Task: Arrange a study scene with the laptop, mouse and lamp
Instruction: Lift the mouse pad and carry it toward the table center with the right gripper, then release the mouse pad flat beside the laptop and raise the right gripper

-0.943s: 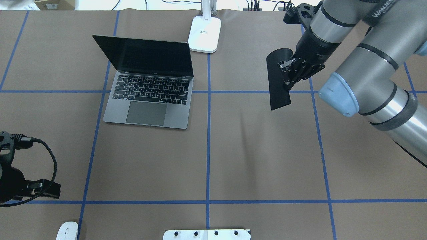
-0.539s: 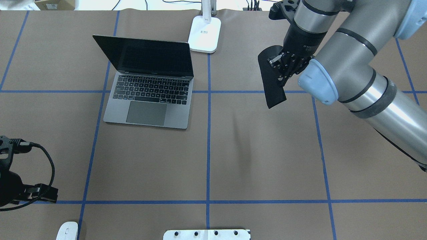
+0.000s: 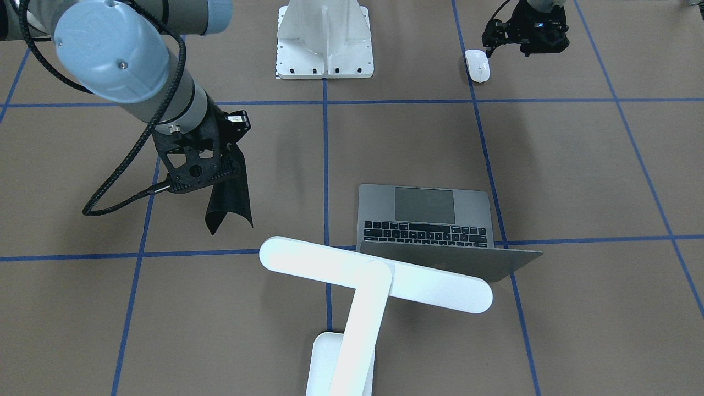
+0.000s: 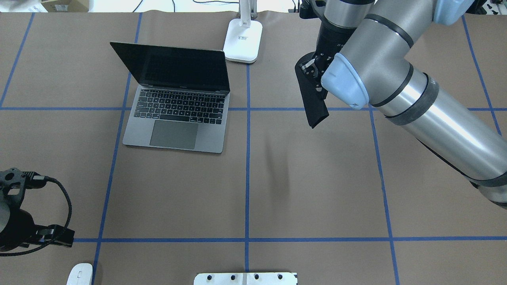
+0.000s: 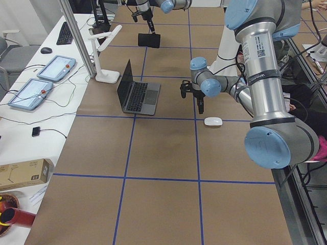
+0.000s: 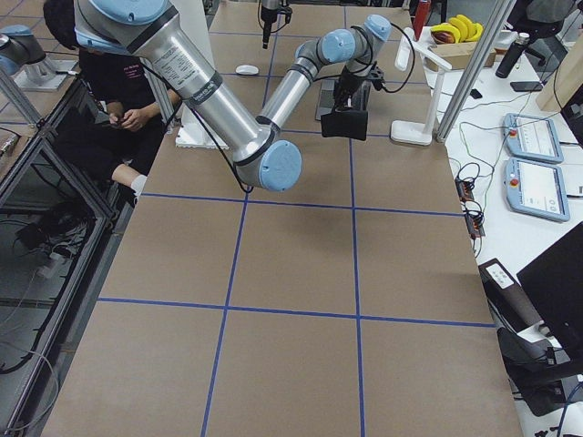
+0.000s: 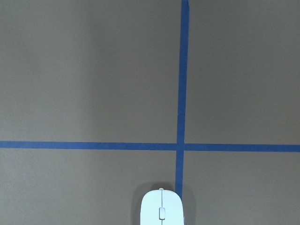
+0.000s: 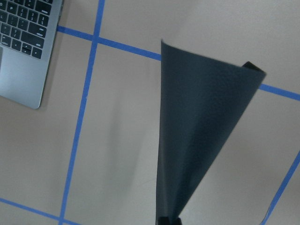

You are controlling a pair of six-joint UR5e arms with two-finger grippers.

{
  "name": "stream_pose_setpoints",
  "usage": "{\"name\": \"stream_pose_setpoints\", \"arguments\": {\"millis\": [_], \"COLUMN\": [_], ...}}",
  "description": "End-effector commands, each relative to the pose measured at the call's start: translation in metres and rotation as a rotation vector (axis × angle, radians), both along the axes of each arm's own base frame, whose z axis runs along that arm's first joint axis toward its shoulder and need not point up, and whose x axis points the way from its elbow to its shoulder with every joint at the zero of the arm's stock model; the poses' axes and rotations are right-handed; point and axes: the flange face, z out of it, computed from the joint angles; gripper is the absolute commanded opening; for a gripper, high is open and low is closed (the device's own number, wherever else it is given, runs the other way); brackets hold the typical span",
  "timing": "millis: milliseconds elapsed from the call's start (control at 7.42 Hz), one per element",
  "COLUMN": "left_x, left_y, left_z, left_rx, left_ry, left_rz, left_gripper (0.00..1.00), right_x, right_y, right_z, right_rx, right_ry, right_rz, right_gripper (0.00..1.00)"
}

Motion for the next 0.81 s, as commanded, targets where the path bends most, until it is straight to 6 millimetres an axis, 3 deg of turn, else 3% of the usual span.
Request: {"name": "stream_pose_setpoints", "arguments": {"millis": [0, 135, 269, 673], "left_x": [0.001, 0.0, 0.001, 0.013], "left_y": [0.0, 0.0, 0.0, -0.006], "left_z": [0.001, 0.0, -0.001, 0.012], "left_rx": [-0.001, -0.001, 0.0, -0.006], "left_ry": [-0.001, 0.0, 0.001, -0.016], "left_rz": [0.0, -0.001, -0.001, 0.001], "left_gripper": [0.99, 0.99, 0.99, 0.99], "right_x": [-0.002, -0.006, -0.005, -0.002], "right_y": [0.004, 0.007, 0.009, 0.01], "right_z": [-0.016, -0.013, -0.013, -0.014], "right_rx": [-0.013, -0.01, 0.013, 0.046], "right_ry": [0.015, 0.021, 0.02, 0.024], "right_rz": [-0.007, -0.013, -0.019, -0.024], "right_gripper": [0.12, 0.15, 0.99, 1.0]}}
